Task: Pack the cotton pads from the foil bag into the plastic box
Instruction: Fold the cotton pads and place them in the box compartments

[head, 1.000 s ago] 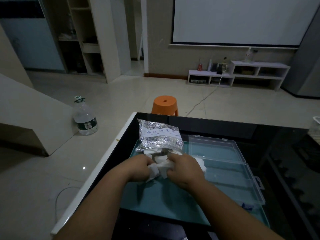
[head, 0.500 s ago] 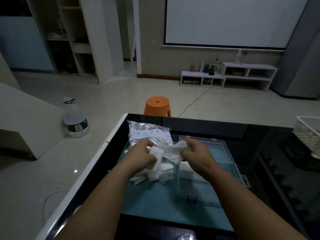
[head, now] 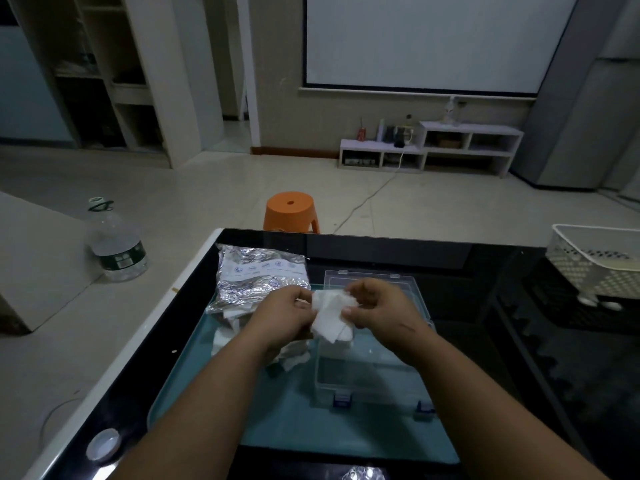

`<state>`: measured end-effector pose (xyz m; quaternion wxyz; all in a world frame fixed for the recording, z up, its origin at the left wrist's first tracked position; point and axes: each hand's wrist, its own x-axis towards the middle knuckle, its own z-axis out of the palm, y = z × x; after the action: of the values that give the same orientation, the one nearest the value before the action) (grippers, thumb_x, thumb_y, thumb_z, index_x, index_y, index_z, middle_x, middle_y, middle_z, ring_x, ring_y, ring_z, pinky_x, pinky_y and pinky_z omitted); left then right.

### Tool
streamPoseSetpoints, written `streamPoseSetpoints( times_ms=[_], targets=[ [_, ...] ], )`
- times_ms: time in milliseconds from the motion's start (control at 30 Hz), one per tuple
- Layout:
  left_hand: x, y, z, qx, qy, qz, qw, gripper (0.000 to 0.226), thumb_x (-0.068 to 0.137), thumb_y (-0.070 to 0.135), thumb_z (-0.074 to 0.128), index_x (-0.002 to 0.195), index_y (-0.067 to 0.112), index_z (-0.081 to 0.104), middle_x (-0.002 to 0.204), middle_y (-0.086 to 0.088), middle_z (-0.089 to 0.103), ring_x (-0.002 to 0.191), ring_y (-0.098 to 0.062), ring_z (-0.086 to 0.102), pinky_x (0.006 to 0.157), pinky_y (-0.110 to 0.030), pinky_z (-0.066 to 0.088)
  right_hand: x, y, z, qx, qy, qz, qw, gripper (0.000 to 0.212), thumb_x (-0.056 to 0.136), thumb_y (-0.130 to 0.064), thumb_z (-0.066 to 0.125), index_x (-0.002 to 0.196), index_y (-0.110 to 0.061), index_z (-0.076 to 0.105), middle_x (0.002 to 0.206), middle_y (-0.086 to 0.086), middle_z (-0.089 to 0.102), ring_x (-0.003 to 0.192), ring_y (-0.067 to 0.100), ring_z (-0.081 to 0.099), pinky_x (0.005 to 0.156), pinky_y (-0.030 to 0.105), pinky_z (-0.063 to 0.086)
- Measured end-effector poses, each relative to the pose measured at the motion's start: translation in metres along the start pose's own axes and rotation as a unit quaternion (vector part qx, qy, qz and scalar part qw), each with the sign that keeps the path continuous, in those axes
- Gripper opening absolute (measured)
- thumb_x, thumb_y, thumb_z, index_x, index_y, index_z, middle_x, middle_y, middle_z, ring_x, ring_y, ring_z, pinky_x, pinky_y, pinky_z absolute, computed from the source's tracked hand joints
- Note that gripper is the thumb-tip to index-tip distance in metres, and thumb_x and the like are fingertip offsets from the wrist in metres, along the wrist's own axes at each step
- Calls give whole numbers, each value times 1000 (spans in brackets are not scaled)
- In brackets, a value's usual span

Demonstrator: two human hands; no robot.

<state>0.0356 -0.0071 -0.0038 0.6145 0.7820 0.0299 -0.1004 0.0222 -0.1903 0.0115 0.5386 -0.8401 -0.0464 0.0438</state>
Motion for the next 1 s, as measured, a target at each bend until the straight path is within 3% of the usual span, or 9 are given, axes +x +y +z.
streamPoseSetpoints(
  times_ms=[133, 333, 433, 533, 633, 767, 800, 900, 1000],
  targets=[
    [-2, 2, 6, -30, -11, 0, 1000, 14, 85, -10, 57, 87, 4, 61, 78, -16, 64, 60, -18, 62, 49, -21, 49, 1, 0, -2, -13, 15, -4, 1000, 25, 87, -14, 68, 101, -33, 61, 101, -5, 64, 92, 12, 64, 82, 33, 58],
    [-4, 6, 8, -151, -23, -38, 988, 17, 88, -8, 50, 91, 2, 63, 78, -14, 64, 62, -20, 65, 48, -26, 53, 3, -4, 4, -22, 64, 5, 998, 25, 83, -20, 73, 97, -29, 55, 99, -3, 62, 91, 13, 62, 81, 34, 58],
    [-6, 4, 8, -157, -34, -25, 987, 6, 88, -1, 61, 90, 4, 64, 75, -11, 68, 60, -18, 67, 51, -26, 54, 2, -8, 7, 3, 66, 9, 998, 25, 83, -21, 74, 98, -28, 54, 100, -1, 62, 91, 15, 62, 80, 35, 58],
    [-4, 3, 10, -167, 11, -14, 986, 10, 86, -2, 64, 82, 7, 62, 76, -13, 69, 63, -21, 68, 58, -31, 57, 0, -11, 10, 56, 35, 41, 997, 28, 85, -16, 68, 106, -25, 51, 106, 3, 60, 93, 18, 61, 72, 31, 55],
    [-1, 4, 12, -180, 43, 1, 983, 15, 84, 0, 67, 75, 10, 61, 77, -14, 67, 68, -25, 64, 63, -33, 53, -1, -13, 11, 92, -7, 88, 992, 35, 84, -12, 66, 110, -24, 45, 107, 11, 61, 94, 26, 65, 79, 39, 58],
    [0, 3, 15, -206, 34, 9, 978, 7, 85, 9, 68, 80, 9, 62, 87, -17, 67, 78, -29, 65, 77, -42, 51, -4, -19, 11, 181, -1, 125, 976, 37, 85, 1, 65, 105, -20, 43, 111, 22, 56, 90, 33, 68, 76, 38, 61],
    [0, 4, 16, -235, 26, 7, 972, 10, 86, 18, 67, 86, 9, 63, 92, -17, 68, 84, -29, 65, 82, -43, 50, -5, -21, 10, 207, -7, 133, 969, 37, 85, 5, 64, 106, -17, 42, 111, 24, 55, 92, 36, 68, 76, 39, 61],
    [2, 3, 17, -357, -42, -34, 933, 58, 79, 52, 56, 117, 8, 62, 116, -16, 69, 109, -31, 64, 99, -44, 46, -8, -24, 10, 244, -24, 146, 958, 38, 86, 9, 62, 105, -16, 40, 110, 28, 56, 90, 36, 67, 71, 35, 61],
    [-2, 2, 15, -429, -89, -50, 897, 74, 75, 55, 57, 128, 3, 55, 126, -22, 62, 120, -36, 58, 101, -44, 46, -10, -26, 12, 251, -48, 135, 957, 36, 87, 8, 60, 101, -17, 37, 117, 24, 55, 87, 32, 64, 68, 32, 57]
  ],
)
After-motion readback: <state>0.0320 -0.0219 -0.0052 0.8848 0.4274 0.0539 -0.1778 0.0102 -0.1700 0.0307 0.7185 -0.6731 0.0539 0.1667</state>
